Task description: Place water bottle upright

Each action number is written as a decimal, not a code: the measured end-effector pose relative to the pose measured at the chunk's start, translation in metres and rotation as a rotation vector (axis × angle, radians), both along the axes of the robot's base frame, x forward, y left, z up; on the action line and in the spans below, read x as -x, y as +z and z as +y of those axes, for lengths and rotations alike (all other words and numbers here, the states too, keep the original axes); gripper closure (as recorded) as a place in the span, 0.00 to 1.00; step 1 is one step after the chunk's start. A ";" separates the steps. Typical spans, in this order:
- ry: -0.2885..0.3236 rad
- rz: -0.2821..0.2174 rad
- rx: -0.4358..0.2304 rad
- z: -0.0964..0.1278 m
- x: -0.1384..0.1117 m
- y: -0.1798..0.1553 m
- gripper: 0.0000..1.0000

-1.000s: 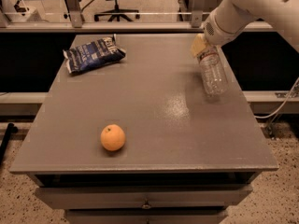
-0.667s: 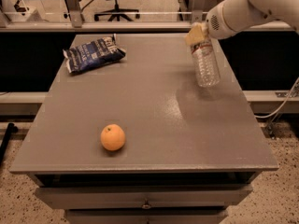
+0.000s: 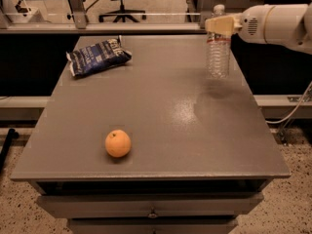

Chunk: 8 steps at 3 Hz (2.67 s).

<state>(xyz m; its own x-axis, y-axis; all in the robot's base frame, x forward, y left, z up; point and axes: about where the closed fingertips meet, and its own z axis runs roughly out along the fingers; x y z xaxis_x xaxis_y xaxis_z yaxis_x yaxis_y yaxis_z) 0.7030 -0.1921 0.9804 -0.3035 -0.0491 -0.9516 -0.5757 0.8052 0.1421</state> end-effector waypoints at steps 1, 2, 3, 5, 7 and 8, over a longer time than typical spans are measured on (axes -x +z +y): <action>0.049 -0.125 -0.031 -0.004 0.016 0.004 1.00; 0.114 -0.210 -0.004 0.026 0.023 0.025 1.00; 0.115 -0.209 -0.004 0.027 0.023 0.025 1.00; 0.217 -0.362 -0.127 0.034 0.038 0.023 1.00; 0.378 -0.537 -0.039 0.041 0.065 -0.001 1.00; 0.403 -0.587 -0.075 0.041 0.073 -0.010 1.00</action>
Offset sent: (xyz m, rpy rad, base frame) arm -0.0129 -0.0074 0.0033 0.0304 -0.0990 0.0314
